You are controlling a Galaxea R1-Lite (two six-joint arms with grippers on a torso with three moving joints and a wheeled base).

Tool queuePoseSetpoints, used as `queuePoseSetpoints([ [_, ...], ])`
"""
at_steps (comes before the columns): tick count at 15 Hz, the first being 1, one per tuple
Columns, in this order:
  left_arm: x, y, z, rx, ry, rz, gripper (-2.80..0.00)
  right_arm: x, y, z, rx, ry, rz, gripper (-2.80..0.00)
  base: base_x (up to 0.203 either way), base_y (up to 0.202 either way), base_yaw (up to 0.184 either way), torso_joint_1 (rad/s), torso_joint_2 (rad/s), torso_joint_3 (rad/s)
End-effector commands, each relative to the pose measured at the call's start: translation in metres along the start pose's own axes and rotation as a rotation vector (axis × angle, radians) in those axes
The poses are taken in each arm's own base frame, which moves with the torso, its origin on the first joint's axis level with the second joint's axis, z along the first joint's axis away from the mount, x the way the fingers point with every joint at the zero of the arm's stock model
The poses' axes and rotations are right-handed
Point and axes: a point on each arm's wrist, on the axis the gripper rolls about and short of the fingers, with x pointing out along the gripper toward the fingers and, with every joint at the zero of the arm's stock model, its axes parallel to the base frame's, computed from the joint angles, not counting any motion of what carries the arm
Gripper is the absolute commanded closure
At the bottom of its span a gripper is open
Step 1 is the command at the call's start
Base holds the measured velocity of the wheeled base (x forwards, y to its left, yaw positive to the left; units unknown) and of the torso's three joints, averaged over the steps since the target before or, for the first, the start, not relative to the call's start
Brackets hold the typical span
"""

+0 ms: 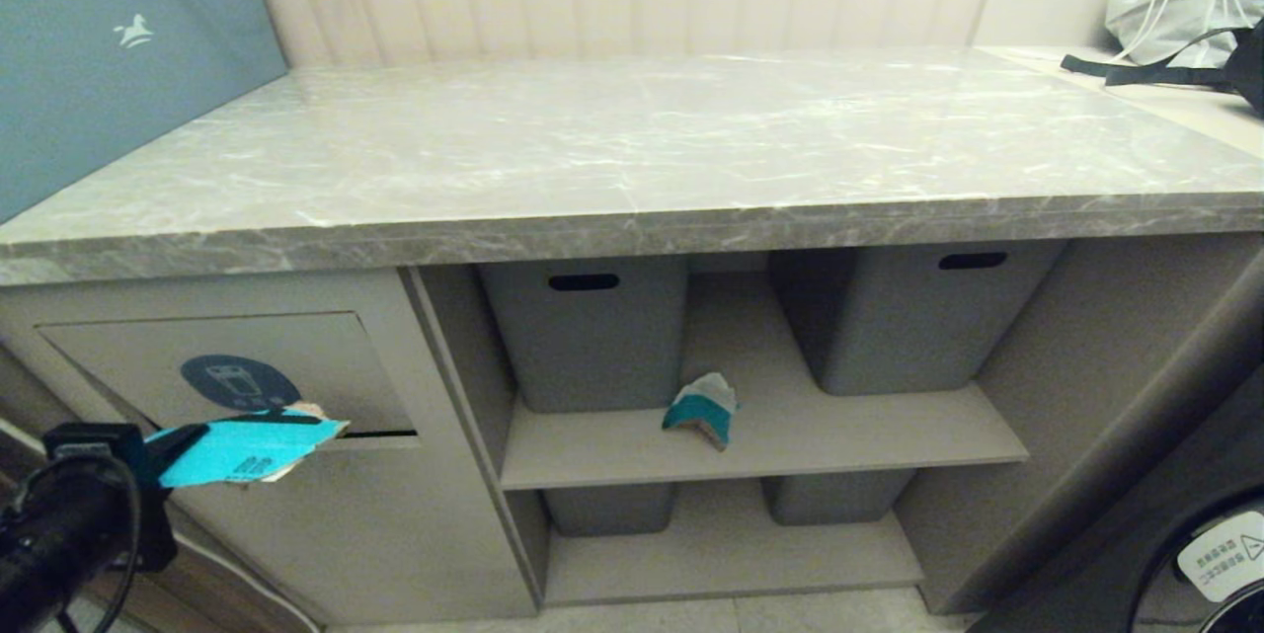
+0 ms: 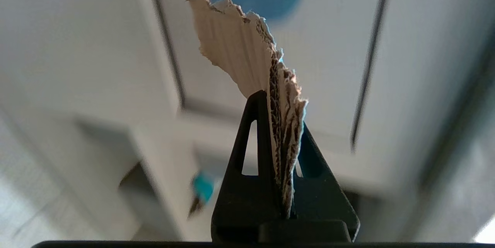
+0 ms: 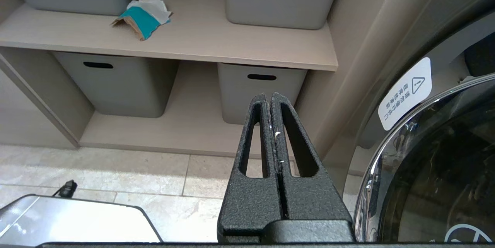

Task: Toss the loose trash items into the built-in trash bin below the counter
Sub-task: Put the garbage in the trash can

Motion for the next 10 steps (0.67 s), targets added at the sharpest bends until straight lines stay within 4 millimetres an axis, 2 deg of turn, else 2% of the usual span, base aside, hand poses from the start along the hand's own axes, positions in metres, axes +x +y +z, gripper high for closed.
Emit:
queuePoseSetpoints([
  [1,0.037,0.021,0.005,-0.017,-0.015,0.033,0.0,0.0,0.0,0.0,-0.002,-0.001,0.001,0.0,0.0,0.0,0.0,0.0,0.0,0.0],
  [3,0.06,0.027,0.01,-0.005,-0.026,-0.01,0.0,0.0,0.0,0.0,0.004,-0.001,0.001,0.0,0.0,0.0,0.0,0.0,0.0,0.0],
  [5,0.079,0.021,0.014,0.011,-0.033,-0.077,0.0,0.0,0.0,0.0,0.005,-0.001,0.001,0.0,0.0,0.0,0.0,0.0,0.0,0.0],
  [7,0.094,0.026,0.015,0.012,-0.034,-0.07,0.0,0.0,0.0,0.0,0.005,-0.001,0.001,0.0,0.0,0.0,0.0,0.0,0.0,0.0],
  [10,0.104,0.032,0.015,0.008,-0.031,-0.058,0.0,0.0,0.0,0.0,0.005,-0.001,0.001,0.0,0.0,0.0,0.0,0.0,0.0,0.0],
])
